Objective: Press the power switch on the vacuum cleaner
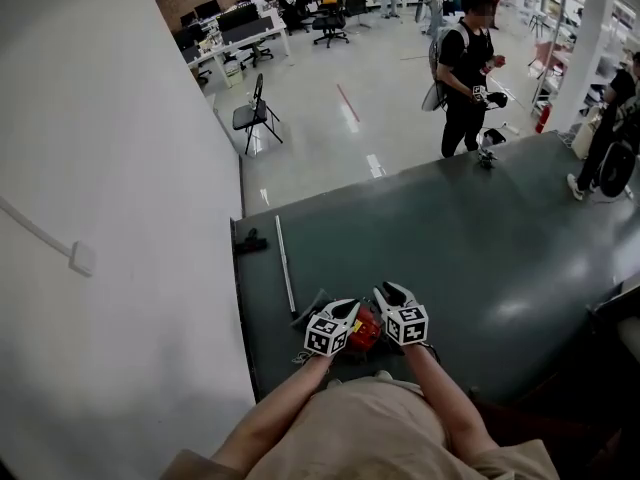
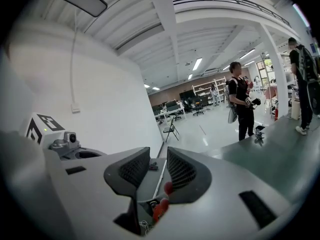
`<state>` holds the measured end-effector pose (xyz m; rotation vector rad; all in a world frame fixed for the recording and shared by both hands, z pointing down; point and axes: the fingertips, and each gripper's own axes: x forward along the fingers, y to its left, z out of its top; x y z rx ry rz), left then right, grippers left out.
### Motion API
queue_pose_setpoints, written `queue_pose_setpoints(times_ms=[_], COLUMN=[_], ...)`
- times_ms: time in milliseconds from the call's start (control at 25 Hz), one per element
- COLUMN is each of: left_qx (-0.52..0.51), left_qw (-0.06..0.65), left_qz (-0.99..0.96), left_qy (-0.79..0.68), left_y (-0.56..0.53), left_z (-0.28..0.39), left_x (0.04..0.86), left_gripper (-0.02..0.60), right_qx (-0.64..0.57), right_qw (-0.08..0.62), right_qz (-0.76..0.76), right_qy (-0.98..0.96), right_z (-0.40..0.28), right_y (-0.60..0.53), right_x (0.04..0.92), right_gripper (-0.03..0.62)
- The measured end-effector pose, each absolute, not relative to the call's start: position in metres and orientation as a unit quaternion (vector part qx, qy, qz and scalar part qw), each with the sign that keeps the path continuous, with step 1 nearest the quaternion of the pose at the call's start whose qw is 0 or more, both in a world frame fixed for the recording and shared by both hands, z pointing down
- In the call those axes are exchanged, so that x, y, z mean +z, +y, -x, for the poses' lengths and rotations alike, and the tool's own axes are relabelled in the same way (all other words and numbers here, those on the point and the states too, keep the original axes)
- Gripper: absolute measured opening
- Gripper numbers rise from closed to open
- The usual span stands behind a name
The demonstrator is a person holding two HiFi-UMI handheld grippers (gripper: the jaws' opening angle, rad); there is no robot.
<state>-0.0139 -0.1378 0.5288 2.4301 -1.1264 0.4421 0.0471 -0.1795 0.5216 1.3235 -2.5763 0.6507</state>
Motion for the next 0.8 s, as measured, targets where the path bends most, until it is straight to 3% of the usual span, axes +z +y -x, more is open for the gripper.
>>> queue_pose_setpoints(times_ms=[560, 640, 800], left_qx=[0.149, 0.144, 0.147], left_qw=[0.269, 0.273, 0.275], left_qz=[-0.849, -0.846, -0.84], left_qy=[-0.429, -0.434, -0.444], left_y=[-0.141, -0.137, -0.125], left_z=[-0.004, -0.005, -0.012], left_x=[0.532, 0.532, 0.537], left_gripper=[0.005, 0.005, 0.005], right_qx=[0.206, 0.188, 0.181], right_qw=[0.164, 0.203, 0.229], right_qz=[-0.46, -0.453, -0.449], right_qy=[-0.848, -0.847, -0.845], right_z=[-0.08, -0.085, -0.097], right_y=[-0.173, -0.166, -0.154], right_x=[0.541, 0.548, 0.558], right_gripper=[0.091, 0.023, 0.009])
